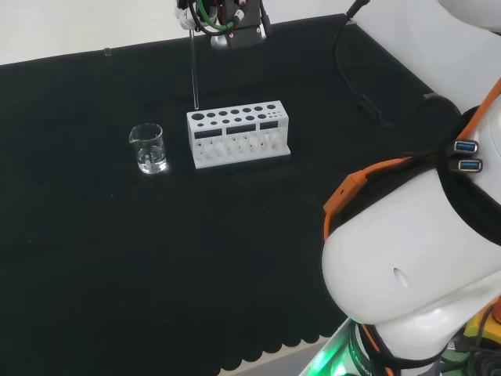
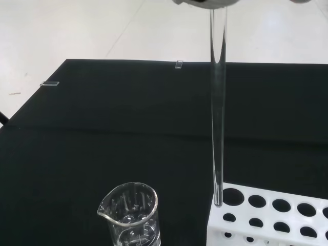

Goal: Stir in the beaker to the left of the white test tube rack with the glass rod.

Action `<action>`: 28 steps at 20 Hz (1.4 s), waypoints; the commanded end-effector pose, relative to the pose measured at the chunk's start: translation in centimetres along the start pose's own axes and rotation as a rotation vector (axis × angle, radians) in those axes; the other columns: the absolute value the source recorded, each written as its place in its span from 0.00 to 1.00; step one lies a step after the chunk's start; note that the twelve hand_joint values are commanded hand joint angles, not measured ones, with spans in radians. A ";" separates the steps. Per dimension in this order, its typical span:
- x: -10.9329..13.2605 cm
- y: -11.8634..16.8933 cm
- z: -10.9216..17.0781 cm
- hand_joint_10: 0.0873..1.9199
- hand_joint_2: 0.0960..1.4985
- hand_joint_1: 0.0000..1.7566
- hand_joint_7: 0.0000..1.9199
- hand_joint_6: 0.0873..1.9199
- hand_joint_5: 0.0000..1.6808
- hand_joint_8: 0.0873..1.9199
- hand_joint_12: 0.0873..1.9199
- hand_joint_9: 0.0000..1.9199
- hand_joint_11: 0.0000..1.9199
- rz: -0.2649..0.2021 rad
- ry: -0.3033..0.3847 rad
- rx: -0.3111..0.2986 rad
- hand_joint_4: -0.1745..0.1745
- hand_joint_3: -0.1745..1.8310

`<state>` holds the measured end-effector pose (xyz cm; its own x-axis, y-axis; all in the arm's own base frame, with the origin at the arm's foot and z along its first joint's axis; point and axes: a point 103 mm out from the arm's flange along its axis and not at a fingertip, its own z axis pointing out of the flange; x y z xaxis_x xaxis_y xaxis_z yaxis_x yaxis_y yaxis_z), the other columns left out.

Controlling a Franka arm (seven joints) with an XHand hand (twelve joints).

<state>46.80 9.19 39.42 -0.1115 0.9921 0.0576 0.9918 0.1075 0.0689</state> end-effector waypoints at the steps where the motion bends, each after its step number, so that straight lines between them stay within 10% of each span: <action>1: -0.2 -0.1 -0.1 0.33 0.69 0.81 0.63 0.00 0.79 0.36 0.24 0.73 0.81 -0.002 0.004 0.002 0.00 0.00; 28: 6.7 5.5 0.7 0.34 0.69 0.81 0.62 0.00 0.79 0.37 0.25 0.72 0.81 -0.198 0.062 0.057 0.00 0.00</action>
<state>50.80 15.50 40.09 -0.2703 0.9582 0.0941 0.9627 0.2680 0.0364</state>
